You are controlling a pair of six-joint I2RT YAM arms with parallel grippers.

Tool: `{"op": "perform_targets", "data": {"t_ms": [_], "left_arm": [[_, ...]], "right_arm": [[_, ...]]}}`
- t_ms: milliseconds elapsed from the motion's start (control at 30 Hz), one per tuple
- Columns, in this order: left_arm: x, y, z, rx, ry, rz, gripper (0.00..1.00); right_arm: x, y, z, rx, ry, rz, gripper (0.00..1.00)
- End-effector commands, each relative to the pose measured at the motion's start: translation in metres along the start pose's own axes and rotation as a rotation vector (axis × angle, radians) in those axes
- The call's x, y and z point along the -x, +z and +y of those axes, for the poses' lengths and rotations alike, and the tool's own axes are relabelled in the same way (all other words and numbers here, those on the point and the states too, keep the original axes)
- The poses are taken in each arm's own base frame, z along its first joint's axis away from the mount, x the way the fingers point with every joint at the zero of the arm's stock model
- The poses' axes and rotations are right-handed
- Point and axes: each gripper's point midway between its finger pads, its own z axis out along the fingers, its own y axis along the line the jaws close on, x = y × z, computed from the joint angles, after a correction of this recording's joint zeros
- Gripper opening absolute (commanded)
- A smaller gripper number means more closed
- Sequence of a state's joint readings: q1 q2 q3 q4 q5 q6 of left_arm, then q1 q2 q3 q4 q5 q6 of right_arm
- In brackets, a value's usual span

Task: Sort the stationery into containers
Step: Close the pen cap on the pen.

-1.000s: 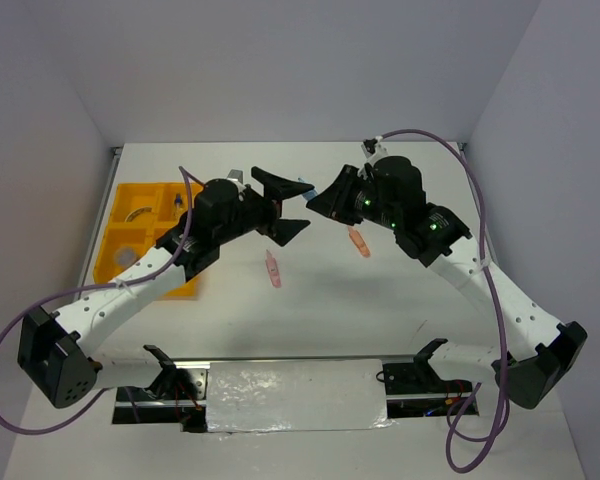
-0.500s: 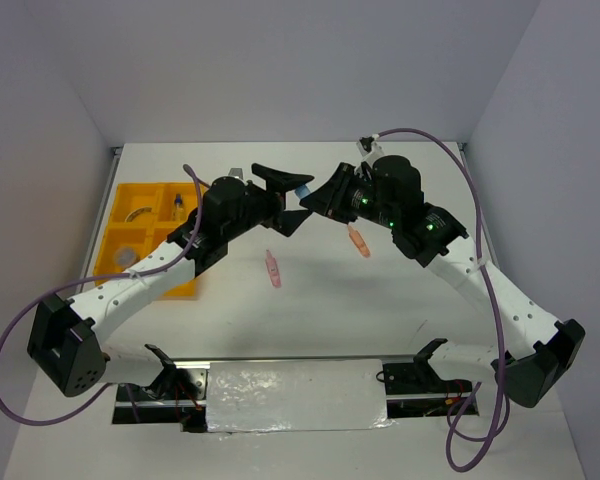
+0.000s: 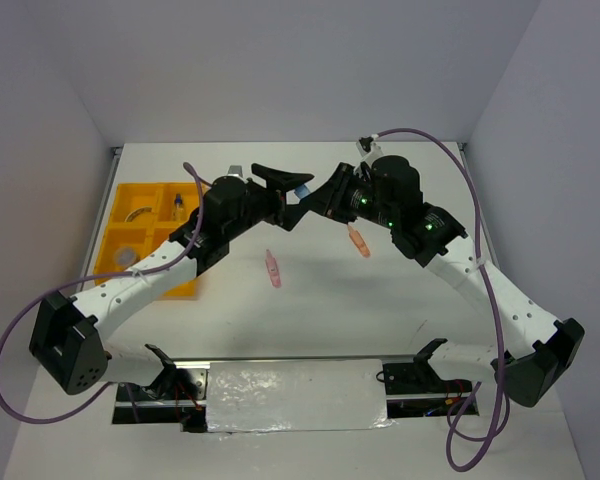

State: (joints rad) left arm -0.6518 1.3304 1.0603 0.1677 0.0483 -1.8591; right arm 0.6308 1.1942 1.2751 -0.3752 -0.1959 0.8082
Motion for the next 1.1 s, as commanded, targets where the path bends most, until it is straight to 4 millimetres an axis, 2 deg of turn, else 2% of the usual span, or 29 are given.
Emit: {"op": "perform_targets", "data": {"t_ms": [0,467,600,967,1067], "left_arm": [[-0.008,-0.001,-0.033,-0.107,0.034,0.016,0.81],[-0.007,-0.001,-0.044,-0.122,0.147,-0.003,0.59],[-0.006,-0.003,-0.048,-0.120,0.180,-0.015,0.43],[-0.004,-0.005,-0.052,-0.128,0.280,-0.020,0.37],[-0.005,-0.007,-0.063,-0.160,0.333,-0.015,0.36]], "right_arm": [[0.004,0.001,0.005,0.015,-0.030,-0.022,0.00],[-0.001,-0.001,-0.006,-0.021,-0.026,-0.018,0.00],[0.000,-0.002,-0.008,-0.032,-0.038,-0.023,0.00],[0.001,-0.006,-0.005,-0.026,-0.034,-0.025,0.00],[-0.001,-0.009,-0.003,-0.019,-0.030,-0.014,0.00]]}}
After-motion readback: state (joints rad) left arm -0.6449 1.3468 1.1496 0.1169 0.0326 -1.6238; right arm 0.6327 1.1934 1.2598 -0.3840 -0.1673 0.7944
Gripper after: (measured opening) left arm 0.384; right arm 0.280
